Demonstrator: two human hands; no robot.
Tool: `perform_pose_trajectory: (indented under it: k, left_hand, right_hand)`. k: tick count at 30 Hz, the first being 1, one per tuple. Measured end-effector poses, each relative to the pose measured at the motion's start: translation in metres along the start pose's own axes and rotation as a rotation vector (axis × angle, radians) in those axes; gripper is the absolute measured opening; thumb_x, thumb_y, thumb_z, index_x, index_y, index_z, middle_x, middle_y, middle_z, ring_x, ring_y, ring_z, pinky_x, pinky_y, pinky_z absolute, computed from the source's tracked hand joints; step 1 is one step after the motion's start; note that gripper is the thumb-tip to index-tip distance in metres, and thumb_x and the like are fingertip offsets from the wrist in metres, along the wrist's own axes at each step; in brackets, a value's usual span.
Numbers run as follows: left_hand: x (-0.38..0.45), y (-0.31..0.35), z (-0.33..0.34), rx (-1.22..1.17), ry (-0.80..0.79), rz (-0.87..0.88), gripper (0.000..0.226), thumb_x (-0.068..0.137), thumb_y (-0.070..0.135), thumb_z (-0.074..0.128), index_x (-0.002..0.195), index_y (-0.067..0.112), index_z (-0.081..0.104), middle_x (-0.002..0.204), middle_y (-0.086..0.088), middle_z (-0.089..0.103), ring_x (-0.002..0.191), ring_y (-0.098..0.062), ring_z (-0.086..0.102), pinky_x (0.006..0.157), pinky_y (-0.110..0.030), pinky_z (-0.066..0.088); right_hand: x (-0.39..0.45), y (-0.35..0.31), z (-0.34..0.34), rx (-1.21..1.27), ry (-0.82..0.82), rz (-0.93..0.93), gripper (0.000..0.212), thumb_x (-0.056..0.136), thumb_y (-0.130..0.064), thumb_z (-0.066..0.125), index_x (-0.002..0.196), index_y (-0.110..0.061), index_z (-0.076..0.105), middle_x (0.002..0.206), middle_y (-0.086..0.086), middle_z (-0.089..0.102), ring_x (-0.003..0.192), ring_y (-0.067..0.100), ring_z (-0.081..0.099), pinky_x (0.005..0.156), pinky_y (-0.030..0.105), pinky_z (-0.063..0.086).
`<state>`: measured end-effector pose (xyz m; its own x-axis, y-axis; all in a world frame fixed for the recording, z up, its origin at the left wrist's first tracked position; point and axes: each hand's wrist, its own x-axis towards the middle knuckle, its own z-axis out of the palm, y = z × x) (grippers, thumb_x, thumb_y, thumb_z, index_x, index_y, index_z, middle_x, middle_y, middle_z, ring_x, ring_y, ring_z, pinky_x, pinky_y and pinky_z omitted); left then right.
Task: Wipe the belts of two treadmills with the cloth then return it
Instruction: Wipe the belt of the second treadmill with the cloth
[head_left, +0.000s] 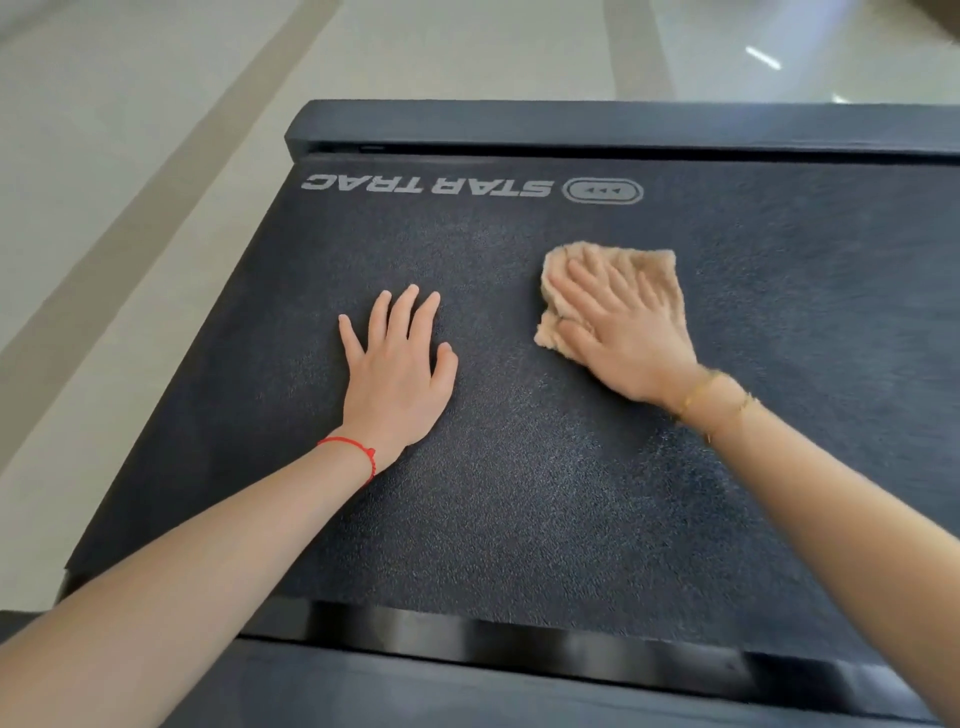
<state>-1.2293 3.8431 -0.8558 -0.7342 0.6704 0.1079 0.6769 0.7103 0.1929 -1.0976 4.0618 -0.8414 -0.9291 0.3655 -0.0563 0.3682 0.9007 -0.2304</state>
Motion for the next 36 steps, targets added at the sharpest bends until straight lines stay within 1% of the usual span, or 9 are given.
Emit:
perform_pose_trajectory:
  k: [4,9,11,13,17,20,23,29,36]
  left_hand:
    - [-0.002,0.001,0.000,-0.015,0.007,0.005,0.057,0.100,0.036,0.033,0.154,0.022,0.024,0.163,-0.001,0.019,0.151,-0.024,0.009,0.118,-0.064,0.005]
    - [-0.006,0.001,-0.003,-0.008,0.003,0.007,0.055,0.102,0.036,0.031,0.155,0.022,0.023,0.163,-0.003,0.019,0.151,-0.025,0.009,0.119,-0.061,0.006]
    - [-0.008,0.001,-0.003,0.005,-0.004,0.010,0.054,0.103,0.037,0.030,0.155,0.023,0.023,0.163,-0.003,0.019,0.151,-0.025,0.010,0.120,-0.060,0.006]
    - [-0.009,0.001,-0.004,0.012,-0.012,0.012,0.054,0.104,0.037,0.030,0.156,0.023,0.022,0.164,-0.003,0.018,0.152,-0.025,0.010,0.121,-0.058,0.006]
    - [-0.011,0.002,-0.003,0.015,-0.017,0.017,0.055,0.104,0.036,0.029,0.156,0.023,0.020,0.164,-0.003,0.017,0.152,-0.025,0.009,0.121,-0.058,0.006]
    - [-0.011,0.001,-0.002,0.015,-0.024,0.012,0.055,0.104,0.037,0.028,0.156,0.023,0.020,0.164,-0.003,0.016,0.152,-0.025,0.009,0.121,-0.058,0.005]
    - [-0.011,0.001,-0.002,0.011,-0.027,0.011,0.055,0.104,0.037,0.029,0.156,0.023,0.020,0.164,-0.003,0.016,0.152,-0.025,0.009,0.121,-0.058,0.005]
    - [-0.016,0.001,-0.005,-0.012,-0.021,0.022,0.054,0.104,0.036,0.031,0.156,0.022,0.023,0.163,-0.005,0.019,0.151,-0.026,0.011,0.121,-0.056,0.006]
    - [-0.035,-0.003,-0.008,-0.009,-0.042,0.069,0.056,0.104,0.039,0.029,0.156,0.022,0.020,0.164,-0.004,0.015,0.152,-0.025,0.009,0.123,-0.052,0.005]
  right_hand:
    - [-0.083,-0.040,0.011,-0.017,-0.030,-0.192,0.056,0.103,-0.052,0.017,0.155,-0.042,0.000,0.164,-0.016,-0.007,0.151,0.013,-0.016,0.120,0.037,-0.019]
    - [-0.125,-0.040,0.012,-0.028,-0.070,-0.289,0.057,0.102,-0.056,0.017,0.156,-0.043,0.003,0.164,-0.021,-0.005,0.151,0.009,-0.013,0.123,0.038,-0.011]
    - [-0.116,-0.023,0.007,-0.050,-0.036,-0.226,0.057,0.102,-0.055,0.020,0.156,-0.043,0.005,0.164,-0.019,-0.003,0.152,0.011,-0.014,0.123,0.042,-0.011]
    - [-0.100,0.001,0.001,-0.076,0.009,-0.065,0.057,0.102,-0.053,0.022,0.155,-0.043,0.005,0.164,-0.016,-0.003,0.152,0.014,-0.014,0.122,0.046,-0.011]
    - [-0.077,0.020,-0.002,0.009,0.060,0.230,0.056,0.104,-0.049,0.025,0.157,-0.040,0.010,0.166,-0.014,-0.002,0.152,0.014,-0.011,0.120,0.039,-0.013]
    - [-0.080,0.001,0.006,0.013,0.071,0.217,0.058,0.101,-0.052,0.017,0.157,-0.039,0.008,0.166,-0.014,-0.002,0.152,0.014,-0.014,0.121,0.040,-0.015]
    - [-0.099,-0.030,0.014,-0.013,0.027,0.072,0.058,0.101,-0.052,0.015,0.157,-0.038,0.008,0.166,-0.013,-0.003,0.152,0.017,-0.015,0.122,0.044,-0.013]
    - [-0.160,-0.067,0.025,-0.032,-0.002,-0.174,0.056,0.104,-0.049,0.028,0.156,-0.040,0.009,0.164,-0.017,0.000,0.152,0.011,-0.011,0.122,0.038,-0.012]
    - [-0.188,-0.005,0.010,-0.034,0.074,0.115,0.056,0.101,-0.056,0.024,0.155,-0.043,0.013,0.163,-0.020,0.000,0.151,0.008,-0.012,0.123,0.041,-0.006]
